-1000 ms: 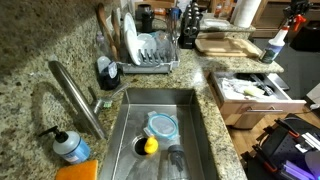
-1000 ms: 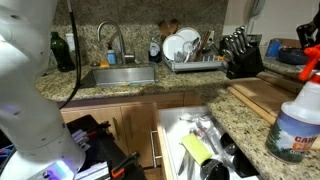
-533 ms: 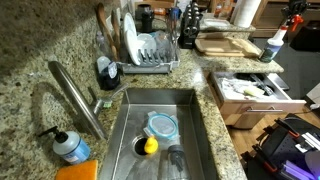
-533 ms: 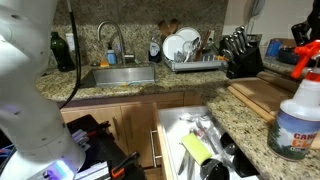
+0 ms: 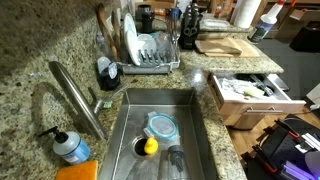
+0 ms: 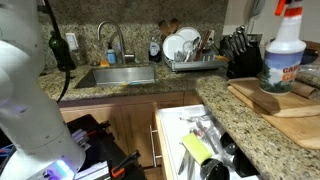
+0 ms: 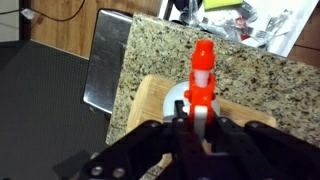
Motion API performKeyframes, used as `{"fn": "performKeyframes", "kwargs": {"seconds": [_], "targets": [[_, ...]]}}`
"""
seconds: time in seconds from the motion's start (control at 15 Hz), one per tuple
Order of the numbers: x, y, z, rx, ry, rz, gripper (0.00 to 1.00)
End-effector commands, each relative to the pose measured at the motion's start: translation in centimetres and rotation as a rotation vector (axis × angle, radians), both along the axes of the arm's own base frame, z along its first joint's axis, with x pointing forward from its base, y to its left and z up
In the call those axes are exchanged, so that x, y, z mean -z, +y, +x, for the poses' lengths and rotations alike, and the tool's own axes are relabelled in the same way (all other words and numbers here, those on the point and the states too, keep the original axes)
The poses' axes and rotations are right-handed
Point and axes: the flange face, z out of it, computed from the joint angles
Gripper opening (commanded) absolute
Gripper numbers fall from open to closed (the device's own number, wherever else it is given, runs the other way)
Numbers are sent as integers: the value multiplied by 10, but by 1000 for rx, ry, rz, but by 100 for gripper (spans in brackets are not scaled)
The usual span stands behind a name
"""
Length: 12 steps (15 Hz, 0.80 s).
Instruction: Pick up the spray bottle and move it to the left. Pick up the sponge from the drawer and put it on the countertop
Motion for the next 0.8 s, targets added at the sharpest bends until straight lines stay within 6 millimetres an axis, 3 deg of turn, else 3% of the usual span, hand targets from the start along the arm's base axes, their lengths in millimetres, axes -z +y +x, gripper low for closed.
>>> {"fn": "performKeyframes", "kwargs": {"seconds": [0.0, 0.2, 0.47, 0.53, 0.6, 0.67, 0.73], "targets": [[-42, 71, -6, -110, -14, -87, 5], [-41, 145, -4, -243, 26, -220, 5], [-3, 223, -1, -376, 124, -400, 5], [9, 234, -2, -387, 137, -425, 5], [15, 232, -3, -372, 130, -426, 5], [8, 234, 12, -362, 150, -380, 19], [18, 239, 11, -365, 156, -388, 19]]}}
